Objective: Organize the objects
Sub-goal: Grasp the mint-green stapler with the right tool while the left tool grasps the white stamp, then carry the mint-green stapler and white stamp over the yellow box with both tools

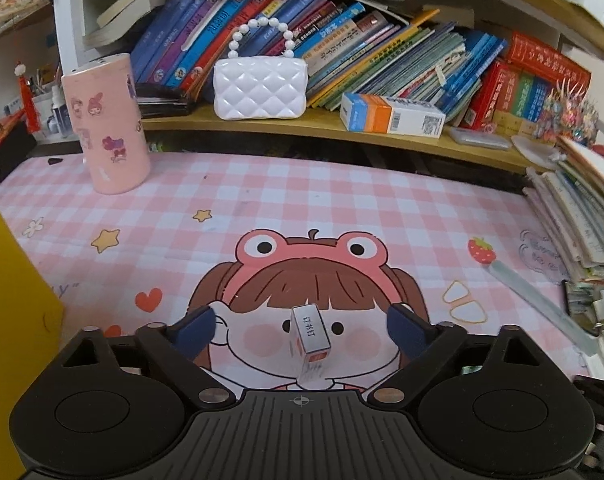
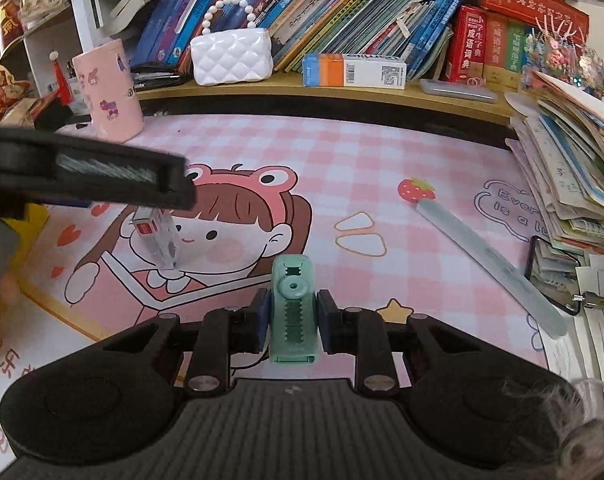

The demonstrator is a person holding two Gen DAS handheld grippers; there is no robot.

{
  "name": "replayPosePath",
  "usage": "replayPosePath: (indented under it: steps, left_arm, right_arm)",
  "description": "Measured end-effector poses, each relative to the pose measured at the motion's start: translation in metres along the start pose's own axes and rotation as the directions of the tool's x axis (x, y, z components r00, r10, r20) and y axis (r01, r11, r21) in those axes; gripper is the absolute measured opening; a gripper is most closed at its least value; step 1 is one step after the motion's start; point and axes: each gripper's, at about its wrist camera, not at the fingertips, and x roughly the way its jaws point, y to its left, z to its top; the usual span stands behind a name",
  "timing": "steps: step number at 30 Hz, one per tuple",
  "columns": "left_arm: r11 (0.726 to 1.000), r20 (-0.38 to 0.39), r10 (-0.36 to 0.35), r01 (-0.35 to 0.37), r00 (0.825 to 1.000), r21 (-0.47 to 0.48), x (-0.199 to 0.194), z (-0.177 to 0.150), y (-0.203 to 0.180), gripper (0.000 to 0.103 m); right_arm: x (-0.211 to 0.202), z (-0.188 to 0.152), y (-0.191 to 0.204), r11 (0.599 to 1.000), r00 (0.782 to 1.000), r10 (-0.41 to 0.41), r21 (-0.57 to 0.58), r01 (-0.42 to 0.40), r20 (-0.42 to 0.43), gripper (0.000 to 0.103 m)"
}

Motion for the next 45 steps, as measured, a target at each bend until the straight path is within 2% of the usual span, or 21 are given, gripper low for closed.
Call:
replayPosePath:
  steps: [1, 2, 4, 6, 9, 13, 19, 27, 35, 40, 45]
  left_arm:
    - [1.000, -0.005, 0.007, -0.007, 1.000, 0.004, 0.005, -0.001, -0.002, 0.076]
    - [1.000, -0.014, 0.015, -0.015, 1.000, 0.009, 0.009, -0.001, -0.003, 0.070]
    - [0.999, -0.042, 0.040, -0.039, 0.998, 0.020, 0.022, -0.003, -0.006, 0.045]
    - [0.999, -0.058, 0.052, -0.052, 0.997, -0.004, 0.030, -0.005, -0.002, 0.035]
    - [0.999, -0.067, 0.037, -0.039, 0.997, -0.026, 0.034, -0.009, 0.003, 0.014]
    - [0.999, -0.063, 0.017, -0.018, 0.998, -0.027, 0.024, -0.010, 0.007, 0.013]
    - [0.999, -0.035, -0.030, 0.030, 0.999, -0.012, -0.014, -0.013, 0.017, 0.013]
    - [0.996, -0.014, -0.089, 0.089, 0.996, 0.024, -0.070, -0.044, 0.034, 0.013]
    - [0.994, -0.015, -0.109, 0.109, 0.994, 0.019, -0.120, -0.077, 0.054, 0.013]
    - [0.993, -0.025, -0.119, 0.119, 0.993, 0.007, -0.138, -0.093, 0.065, 0.013]
    - [0.990, -0.015, -0.140, 0.140, 0.990, -0.003, -0.152, -0.104, 0.075, 0.013]
  right_arm:
    - [-0.001, 0.000, 0.000, 1.000, 1.000, 0.000, 0.002, 0.000, 0.001, 0.023]
    - [-0.003, -0.001, 0.000, 1.000, 1.000, 0.000, 0.005, 0.000, 0.001, 0.023]
    - [-0.005, 0.000, 0.000, 1.000, 1.000, -0.003, 0.007, 0.003, 0.000, 0.023]
    - [-0.006, 0.000, 0.000, 1.000, 1.000, -0.010, 0.009, 0.010, -0.002, 0.023]
    - [-0.009, -0.001, -0.001, 1.000, 1.000, -0.019, 0.021, 0.020, -0.009, 0.023]
    - [-0.013, -0.002, 0.000, 0.999, 1.000, -0.024, 0.030, 0.025, -0.012, 0.023]
    - [-0.023, -0.003, 0.009, 0.999, 1.000, -0.022, 0.024, 0.023, -0.008, 0.023]
    - [-0.047, -0.016, 0.032, 1.000, 1.000, -0.012, 0.007, 0.012, -0.012, 0.024]
    - [-0.078, -0.037, 0.054, 1.000, 0.999, 0.001, 0.029, 0.001, -0.049, 0.024]
    - [-0.091, -0.052, 0.071, 1.000, 0.997, 0.009, 0.023, -0.007, -0.077, 0.023]
    - [-0.105, -0.058, 0.089, 1.000, 0.998, 0.014, 0.000, -0.014, -0.060, 0.024]
